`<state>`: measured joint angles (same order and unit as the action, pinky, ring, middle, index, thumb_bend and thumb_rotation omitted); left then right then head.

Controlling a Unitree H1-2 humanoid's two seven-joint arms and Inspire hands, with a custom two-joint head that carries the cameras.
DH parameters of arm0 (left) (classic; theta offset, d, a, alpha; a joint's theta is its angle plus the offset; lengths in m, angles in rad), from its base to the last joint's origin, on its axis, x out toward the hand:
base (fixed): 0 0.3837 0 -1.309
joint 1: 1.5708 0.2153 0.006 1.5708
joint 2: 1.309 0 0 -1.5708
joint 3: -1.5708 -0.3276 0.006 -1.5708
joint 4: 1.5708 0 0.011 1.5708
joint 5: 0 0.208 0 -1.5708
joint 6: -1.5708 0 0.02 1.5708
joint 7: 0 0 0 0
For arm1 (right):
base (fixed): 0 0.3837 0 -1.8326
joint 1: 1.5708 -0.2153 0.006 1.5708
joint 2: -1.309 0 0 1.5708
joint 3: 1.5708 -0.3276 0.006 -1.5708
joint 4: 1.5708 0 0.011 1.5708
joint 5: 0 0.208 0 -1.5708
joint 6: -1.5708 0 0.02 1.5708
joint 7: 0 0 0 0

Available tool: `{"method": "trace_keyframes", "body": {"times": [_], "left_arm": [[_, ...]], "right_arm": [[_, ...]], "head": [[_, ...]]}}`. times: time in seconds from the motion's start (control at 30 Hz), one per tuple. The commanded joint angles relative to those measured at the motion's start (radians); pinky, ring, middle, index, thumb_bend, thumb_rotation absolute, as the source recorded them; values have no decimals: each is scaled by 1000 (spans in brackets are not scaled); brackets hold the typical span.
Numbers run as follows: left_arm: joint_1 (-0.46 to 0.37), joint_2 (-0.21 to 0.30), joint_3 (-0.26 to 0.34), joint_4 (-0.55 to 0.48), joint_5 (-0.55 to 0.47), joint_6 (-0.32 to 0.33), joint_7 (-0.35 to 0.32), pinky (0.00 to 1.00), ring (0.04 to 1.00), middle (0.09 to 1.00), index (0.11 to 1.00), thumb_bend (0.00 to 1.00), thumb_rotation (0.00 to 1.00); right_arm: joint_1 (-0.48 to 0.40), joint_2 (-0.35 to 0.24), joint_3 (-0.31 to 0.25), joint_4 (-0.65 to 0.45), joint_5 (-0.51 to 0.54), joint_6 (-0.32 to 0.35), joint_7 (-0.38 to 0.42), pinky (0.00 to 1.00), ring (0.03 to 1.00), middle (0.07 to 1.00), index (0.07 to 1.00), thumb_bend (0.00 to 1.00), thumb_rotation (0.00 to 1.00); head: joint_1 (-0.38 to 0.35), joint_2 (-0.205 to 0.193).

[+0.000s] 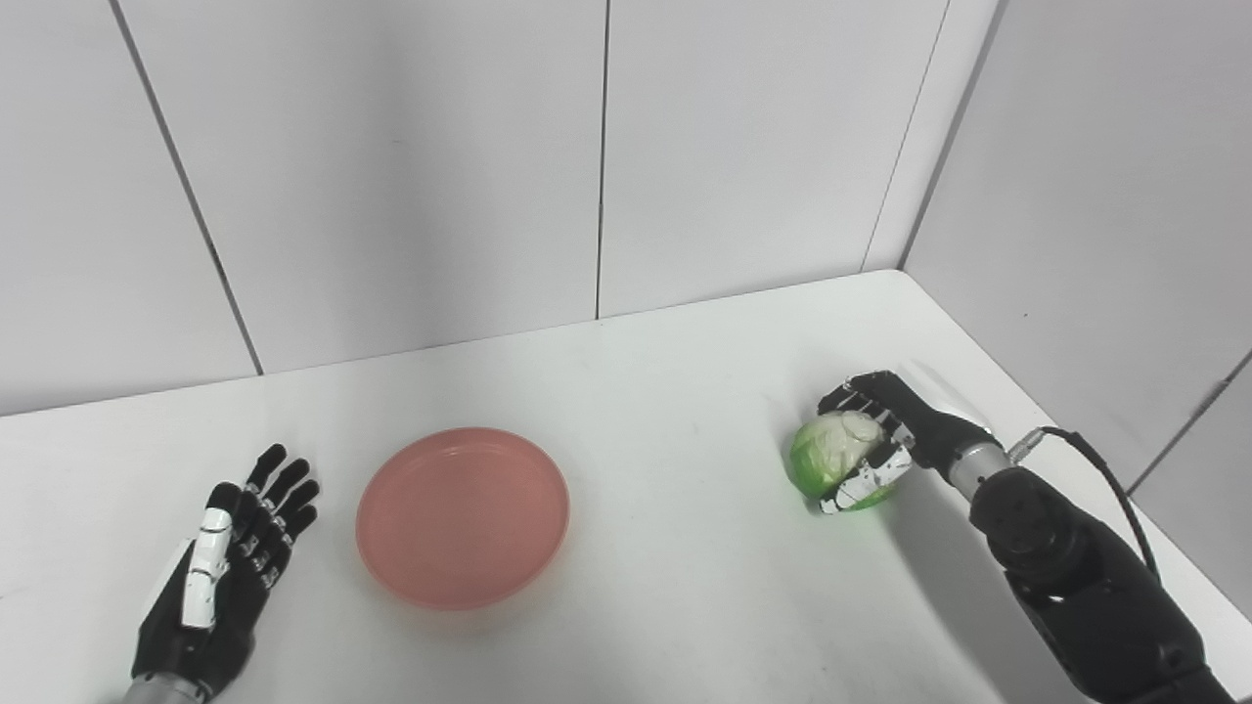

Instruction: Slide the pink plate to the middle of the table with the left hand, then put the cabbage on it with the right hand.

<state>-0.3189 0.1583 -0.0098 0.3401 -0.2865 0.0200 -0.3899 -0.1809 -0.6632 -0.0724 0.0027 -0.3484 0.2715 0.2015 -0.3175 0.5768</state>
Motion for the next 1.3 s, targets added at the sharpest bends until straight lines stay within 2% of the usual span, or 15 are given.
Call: {"method": "trace_keyframes", "body": {"times": [0.0,0.13,0.23,0.4,0.53,0.67,0.8,1.0,1.27], "left_arm": [[37,-6,-15,38,26,55,15,996,970,975,971,662,994],[39,-14,-24,32,40,49,28,992,967,973,974,657,1000],[43,-22,-32,21,47,49,42,990,964,968,969,660,1000],[46,-33,-41,5,58,60,55,990,967,975,977,651,1000],[48,-48,-46,-9,59,74,71,989,966,975,977,650,1000],[43,-60,-55,-5,73,73,90,987,965,975,976,656,1000],[41,-70,-72,-14,96,82,114,984,961,969,973,660,1000],[39,-105,-84,-30,110,101,159,988,954,961,962,639,1000],[27,-141,-102,-17,134,102,203,987,944,949,950,637,1000]], "right_arm": [[-48,-43,-18,-53,3,-21,1,440,463,446,511,526,0],[-78,-44,-8,-97,-19,7,16,437,468,465,499,528,0],[-115,-38,2,-114,-16,-12,27,395,428,444,509,527,0],[-163,-28,21,-124,-11,-32,39,390,424,451,507,528,0],[-205,-18,53,-176,-41,6,61,381,416,444,511,527,0],[-247,-1,86,-183,-59,-4,70,391,425,453,505,529,0],[-290,24,113,-184,-45,-8,96,356,398,433,517,525,0],[-363,82,184,-168,-64,0,130,369,410,447,515,526,0],[-427,158,255,-105,-55,-48,159,401,432,455,511,527,0]], "head": [[8,0],[22,-1],[38,-3],[59,-4],[83,-5],[108,-8],[130,-11],[199,-17],[288,-17]]}}
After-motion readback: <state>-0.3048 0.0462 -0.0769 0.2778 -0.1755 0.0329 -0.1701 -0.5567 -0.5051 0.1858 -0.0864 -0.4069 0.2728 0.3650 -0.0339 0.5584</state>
